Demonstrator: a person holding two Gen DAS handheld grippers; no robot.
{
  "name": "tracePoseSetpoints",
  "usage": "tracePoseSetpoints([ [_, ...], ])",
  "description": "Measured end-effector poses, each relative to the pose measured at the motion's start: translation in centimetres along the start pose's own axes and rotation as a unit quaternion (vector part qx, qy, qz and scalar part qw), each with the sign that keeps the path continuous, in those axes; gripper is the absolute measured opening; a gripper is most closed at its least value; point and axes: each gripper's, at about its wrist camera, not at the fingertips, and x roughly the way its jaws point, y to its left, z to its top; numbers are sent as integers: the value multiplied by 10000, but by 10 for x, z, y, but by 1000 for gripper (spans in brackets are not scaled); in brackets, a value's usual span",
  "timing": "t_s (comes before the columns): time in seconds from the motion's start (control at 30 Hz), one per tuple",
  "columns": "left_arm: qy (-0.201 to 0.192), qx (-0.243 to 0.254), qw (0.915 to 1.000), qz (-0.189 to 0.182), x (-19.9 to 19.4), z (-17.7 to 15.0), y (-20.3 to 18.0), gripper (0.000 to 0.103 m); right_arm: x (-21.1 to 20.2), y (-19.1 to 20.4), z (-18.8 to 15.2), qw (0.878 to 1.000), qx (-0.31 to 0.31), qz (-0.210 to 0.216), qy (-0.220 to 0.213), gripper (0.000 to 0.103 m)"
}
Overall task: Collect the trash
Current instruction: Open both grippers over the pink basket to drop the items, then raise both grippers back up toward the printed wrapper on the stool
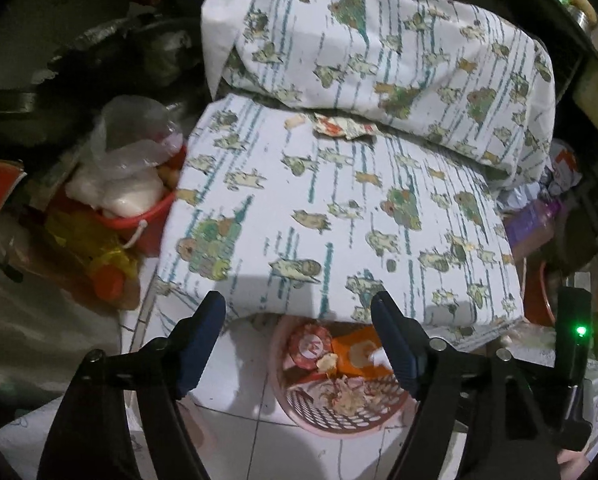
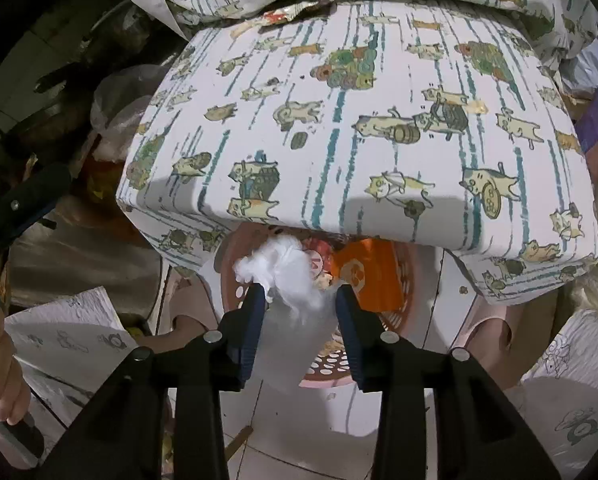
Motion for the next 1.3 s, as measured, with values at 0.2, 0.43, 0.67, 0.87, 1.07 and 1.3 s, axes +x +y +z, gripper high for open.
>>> tracePoseSetpoints([
  [0.2, -299, -46, 9994, 170, -13, 5, 6, 84, -1, 8, -1, 9998, -168, 75, 13, 39],
  [0.43, -620, 111, 9972, 404, -26, 10, 5, 86, -15, 9, 2, 9987, -188, -225, -409, 55],
  [0.67, -1104, 390, 9897, 820, -41, 10, -4, 86, -41, 15, 9, 9902, -408, -664, -1161, 78],
  [0.87, -1558, 237, 9849, 712, -59, 13, -2, 88, -50, 19, 14, 9853, -489, -825, -1412, 84],
  [1.07, -1837, 162, 9794, 817, -68, 16, 0, 89, -55, 17, 16, 9844, -370, -828, -1505, 85],
  [1.3, -2120, 170, 9715, 1051, -78, 16, 0, 89, -63, 15, 18, 9811, -374, -922, -1659, 85],
])
